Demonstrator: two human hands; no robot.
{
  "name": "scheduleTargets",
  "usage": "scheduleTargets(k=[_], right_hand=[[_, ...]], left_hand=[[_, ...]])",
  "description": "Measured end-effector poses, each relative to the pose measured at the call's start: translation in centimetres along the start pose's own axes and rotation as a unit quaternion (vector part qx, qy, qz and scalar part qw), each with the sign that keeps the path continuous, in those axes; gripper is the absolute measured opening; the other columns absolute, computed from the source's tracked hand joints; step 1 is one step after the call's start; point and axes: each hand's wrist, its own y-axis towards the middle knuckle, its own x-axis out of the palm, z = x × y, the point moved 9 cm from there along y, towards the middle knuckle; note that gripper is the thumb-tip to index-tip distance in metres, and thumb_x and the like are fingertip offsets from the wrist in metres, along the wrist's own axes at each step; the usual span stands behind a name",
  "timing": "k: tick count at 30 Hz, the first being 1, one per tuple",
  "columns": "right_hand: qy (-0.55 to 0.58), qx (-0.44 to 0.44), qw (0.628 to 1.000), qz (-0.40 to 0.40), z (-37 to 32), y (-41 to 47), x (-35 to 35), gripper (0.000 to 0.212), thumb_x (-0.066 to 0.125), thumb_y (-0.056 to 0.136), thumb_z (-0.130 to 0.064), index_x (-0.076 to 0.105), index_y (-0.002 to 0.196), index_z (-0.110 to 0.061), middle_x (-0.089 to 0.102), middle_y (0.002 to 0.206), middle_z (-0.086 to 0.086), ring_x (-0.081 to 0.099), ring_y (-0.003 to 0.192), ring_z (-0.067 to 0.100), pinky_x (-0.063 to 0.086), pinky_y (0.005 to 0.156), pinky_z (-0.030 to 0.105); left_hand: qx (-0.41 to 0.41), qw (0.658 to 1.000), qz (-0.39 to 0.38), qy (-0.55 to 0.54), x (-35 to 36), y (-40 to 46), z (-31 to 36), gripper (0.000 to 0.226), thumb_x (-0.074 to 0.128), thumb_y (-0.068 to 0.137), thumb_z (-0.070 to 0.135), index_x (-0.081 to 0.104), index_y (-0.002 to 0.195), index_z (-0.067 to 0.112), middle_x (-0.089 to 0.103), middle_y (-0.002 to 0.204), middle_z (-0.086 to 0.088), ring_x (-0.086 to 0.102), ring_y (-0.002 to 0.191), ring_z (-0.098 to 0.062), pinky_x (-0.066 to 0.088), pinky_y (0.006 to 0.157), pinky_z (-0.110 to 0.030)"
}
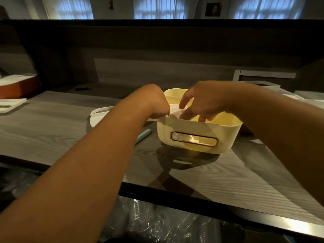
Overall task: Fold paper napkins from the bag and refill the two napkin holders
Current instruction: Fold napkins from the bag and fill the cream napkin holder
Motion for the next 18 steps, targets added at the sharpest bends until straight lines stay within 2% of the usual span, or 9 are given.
scheduleTargets(k=[2,5,9,12,15,18], right_hand=[[-0.006,-0.004,1.000,-0.023,-0.2,0.2,0.0,0.038,0.071,0.090,-0.037,0.064,0.128,-0.031,0.067,0.107,-0.004,0.073,0.080,0.017,0.056,0.058,0.021],[0.019,0.009,0.998,-0.056,0.0,1.0,1.0,0.044,0.073,0.091,-0.028,0.062,0.133,-0.034,0.065,0.111,-0.005,0.071,0.080,0.016,0.056,0.052,0.022],[0.012,0.015,0.996,-0.088,0.1,1.9,2.3,0.050,0.073,0.092,-0.027,0.056,0.138,-0.037,0.063,0.122,-0.002,0.069,0.094,0.020,0.061,0.070,0.030],[0.011,0.025,0.995,-0.093,0.0,2.1,2.9,0.055,0.073,0.091,-0.027,0.052,0.141,-0.037,0.061,0.125,0.001,0.066,0.104,0.025,0.058,0.079,0.033],[0.019,0.033,0.994,-0.100,-0.1,1.9,3.2,0.056,0.072,0.091,-0.025,0.051,0.143,-0.036,0.061,0.126,0.002,0.067,0.105,0.026,0.059,0.085,0.036],[0.043,0.029,0.996,-0.079,0.2,0.8,1.8,0.057,0.072,0.091,-0.029,0.051,0.144,-0.036,0.067,0.118,0.002,0.072,0.093,0.023,0.062,0.078,0.035]], left_hand=[[-0.016,0.999,-0.041,-0.020,0.1,-0.2,-0.4,0.020,0.068,0.088,0.020,0.068,0.107,0.014,0.063,0.096,-0.005,0.059,0.082,-0.019,0.053,0.069,-0.031],[-0.052,0.992,-0.112,-0.038,0.2,-0.6,-1.0,0.025,0.069,0.089,0.025,0.067,0.111,0.014,0.053,0.085,-0.005,0.048,0.070,-0.016,0.043,0.055,-0.027],[-0.062,0.986,-0.152,0.011,0.4,-0.1,-1.0,0.035,0.067,0.090,0.021,0.065,0.124,0.018,0.050,0.085,-0.007,0.041,0.061,-0.015,0.039,0.050,-0.026],[-0.053,0.987,-0.142,0.058,0.4,-0.2,-0.1,0.033,0.064,0.093,0.021,0.063,0.125,0.015,0.052,0.087,-0.007,0.044,0.065,-0.016,0.040,0.054,-0.027],[-0.033,0.989,-0.120,0.082,0.2,-0.5,1.0,0.029,0.064,0.094,0.021,0.063,0.121,0.009,0.059,0.092,-0.009,0.051,0.070,-0.017,0.046,0.062,-0.028],[0.024,0.992,-0.030,0.124,-1.6,-0.7,3.3,0.018,0.062,0.094,0.016,0.066,0.110,0.007,0.064,0.099,-0.008,0.061,0.083,-0.021,0.052,0.078,-0.032]])
